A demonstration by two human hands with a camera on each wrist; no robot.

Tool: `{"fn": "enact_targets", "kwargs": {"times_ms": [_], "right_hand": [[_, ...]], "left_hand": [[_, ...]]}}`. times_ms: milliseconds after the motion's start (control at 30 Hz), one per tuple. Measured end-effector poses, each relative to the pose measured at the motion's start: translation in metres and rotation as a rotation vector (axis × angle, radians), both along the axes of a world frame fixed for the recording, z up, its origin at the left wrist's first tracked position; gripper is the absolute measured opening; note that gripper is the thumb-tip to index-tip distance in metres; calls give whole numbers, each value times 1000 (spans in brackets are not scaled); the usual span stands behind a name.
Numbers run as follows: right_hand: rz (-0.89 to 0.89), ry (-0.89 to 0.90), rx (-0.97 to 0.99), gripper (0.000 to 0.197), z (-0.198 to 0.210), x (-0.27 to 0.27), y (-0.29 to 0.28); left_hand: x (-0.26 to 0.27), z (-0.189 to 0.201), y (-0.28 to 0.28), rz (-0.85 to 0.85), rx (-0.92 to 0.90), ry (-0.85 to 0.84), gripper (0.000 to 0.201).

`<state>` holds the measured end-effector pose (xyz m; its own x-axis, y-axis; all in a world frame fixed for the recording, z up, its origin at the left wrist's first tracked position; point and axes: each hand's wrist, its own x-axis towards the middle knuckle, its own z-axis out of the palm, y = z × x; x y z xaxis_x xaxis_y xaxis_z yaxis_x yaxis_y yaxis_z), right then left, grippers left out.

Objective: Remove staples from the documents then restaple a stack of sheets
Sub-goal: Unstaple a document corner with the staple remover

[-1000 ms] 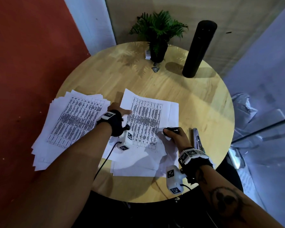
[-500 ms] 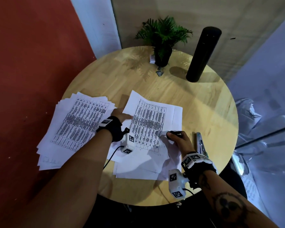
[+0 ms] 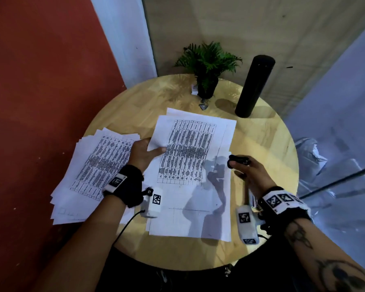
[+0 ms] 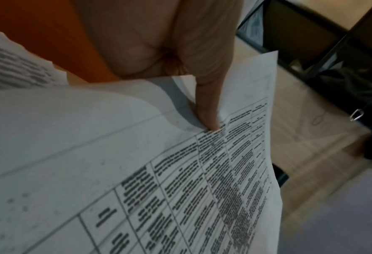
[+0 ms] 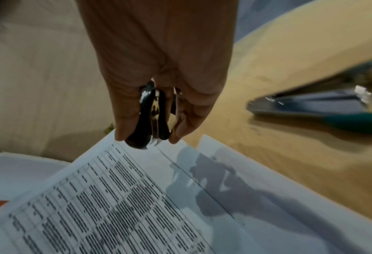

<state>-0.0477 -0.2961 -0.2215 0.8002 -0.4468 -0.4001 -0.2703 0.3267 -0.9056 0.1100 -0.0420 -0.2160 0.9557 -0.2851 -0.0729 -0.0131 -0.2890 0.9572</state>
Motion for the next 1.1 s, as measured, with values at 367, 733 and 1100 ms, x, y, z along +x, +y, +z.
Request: {"fn": "enact_targets", "kwargs": {"times_ms": [367, 733, 1100], "right_hand": [[317, -354, -7, 69, 124, 16, -4], [420, -534, -36, 70, 202, 7, 17], [443, -637, -72, 70, 242, -15, 25]], "left_hand": [[-15, 72, 29, -53, -303, 16, 39], [-20, 160, 47, 93, -475, -143, 48], [-70, 300, 17, 52, 454, -1060, 71]]}}
